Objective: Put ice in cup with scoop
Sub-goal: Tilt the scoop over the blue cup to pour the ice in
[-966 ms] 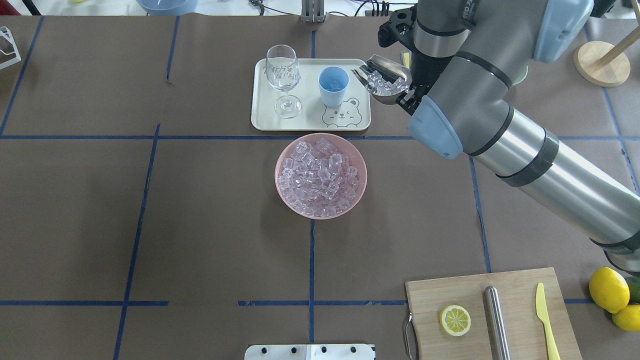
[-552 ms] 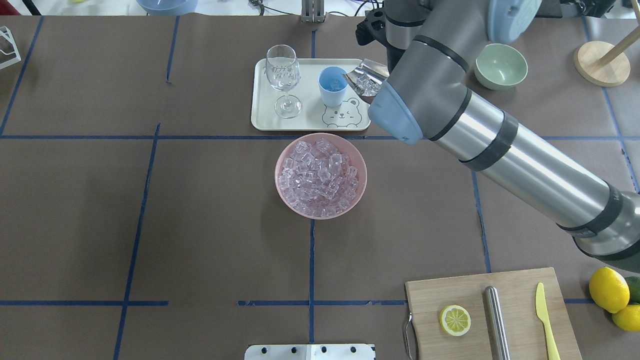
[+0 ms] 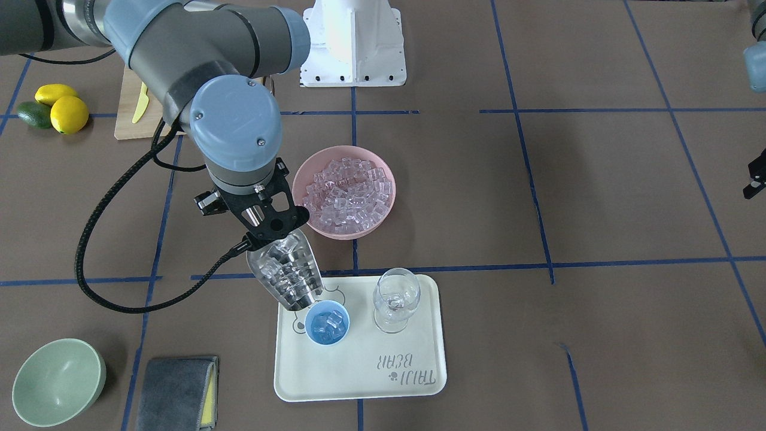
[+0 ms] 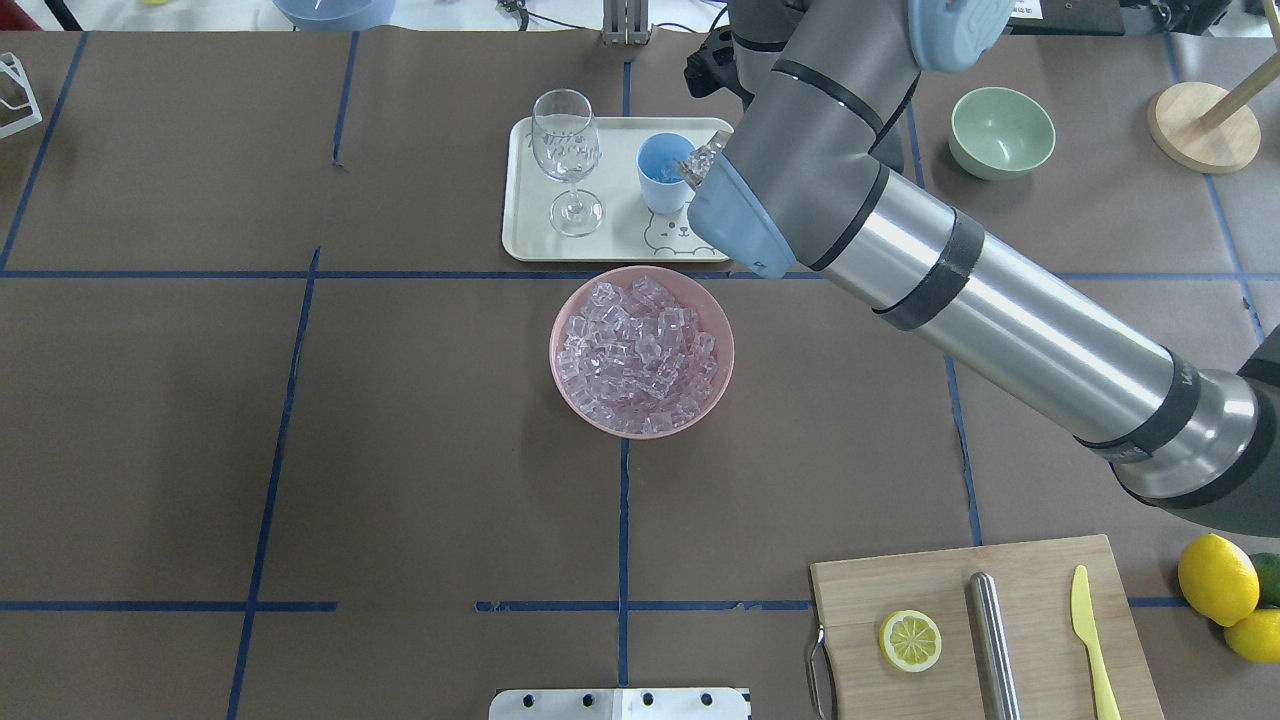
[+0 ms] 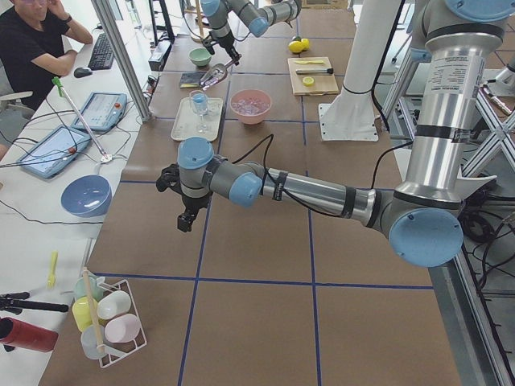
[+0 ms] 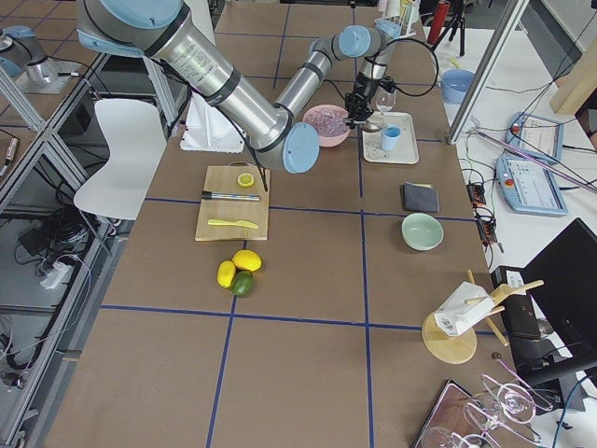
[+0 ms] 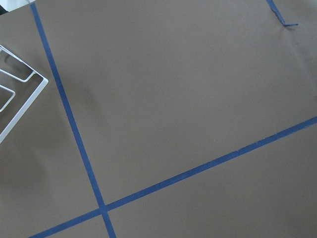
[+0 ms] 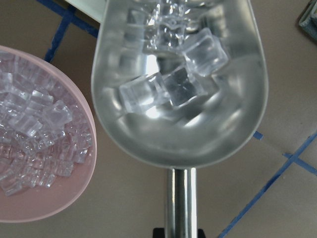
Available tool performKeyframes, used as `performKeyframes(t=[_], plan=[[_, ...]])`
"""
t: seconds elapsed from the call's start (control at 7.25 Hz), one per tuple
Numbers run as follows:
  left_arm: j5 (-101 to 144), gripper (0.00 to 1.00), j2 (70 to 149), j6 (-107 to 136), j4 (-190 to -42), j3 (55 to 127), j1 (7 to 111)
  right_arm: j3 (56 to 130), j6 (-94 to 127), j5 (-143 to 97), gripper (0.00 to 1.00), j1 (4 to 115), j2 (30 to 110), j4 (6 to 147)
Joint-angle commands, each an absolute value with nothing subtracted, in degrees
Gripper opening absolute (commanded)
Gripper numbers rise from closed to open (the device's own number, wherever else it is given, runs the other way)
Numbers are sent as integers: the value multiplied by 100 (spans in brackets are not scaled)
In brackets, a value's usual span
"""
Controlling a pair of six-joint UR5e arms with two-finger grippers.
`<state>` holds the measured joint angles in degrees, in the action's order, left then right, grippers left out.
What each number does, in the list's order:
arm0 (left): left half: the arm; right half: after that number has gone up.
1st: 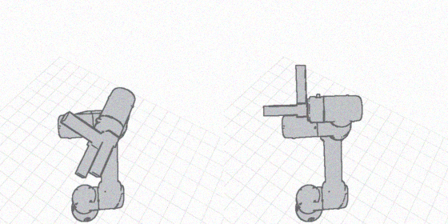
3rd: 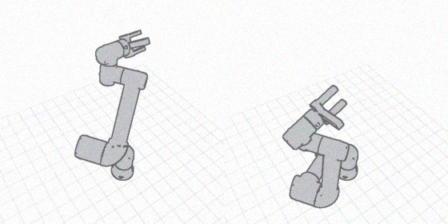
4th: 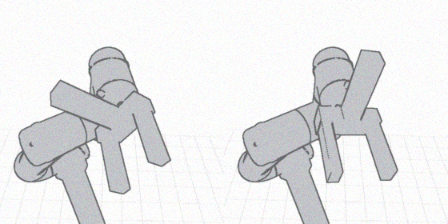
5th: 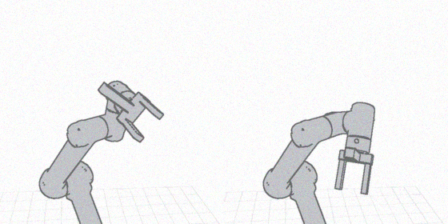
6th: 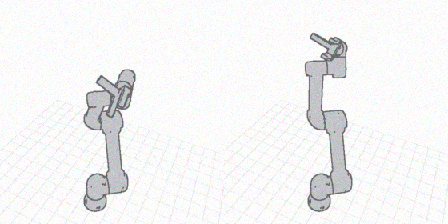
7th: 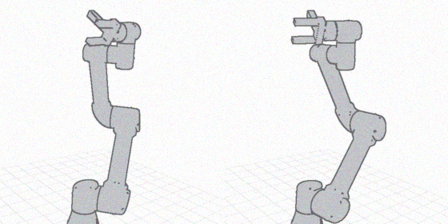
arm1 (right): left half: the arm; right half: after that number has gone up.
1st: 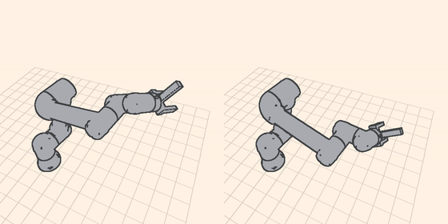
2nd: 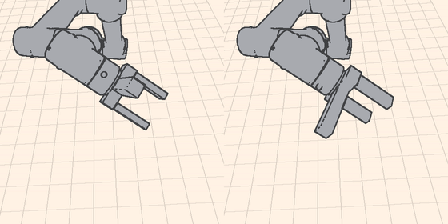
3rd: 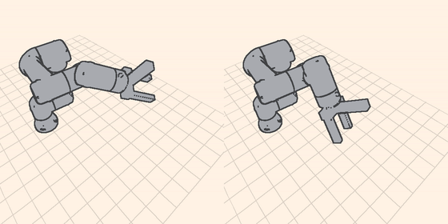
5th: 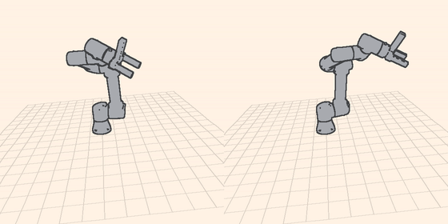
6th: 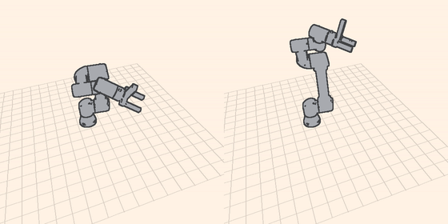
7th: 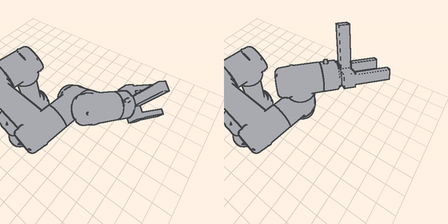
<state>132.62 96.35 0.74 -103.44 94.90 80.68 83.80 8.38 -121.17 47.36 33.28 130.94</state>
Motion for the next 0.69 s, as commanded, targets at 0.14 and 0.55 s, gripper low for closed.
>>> performKeyframes(t=[0.14, 0.55], plan=[[13271, 100, 9607, 44, -10354, 9466, 8068, 7456, 791, -12076, 0, 4720, 2647, 13307], [13271, 100, 9615, 44, -10362, 9475, 8068, 7453, 782, -12076, 0, 4720, 2645, 13420]])
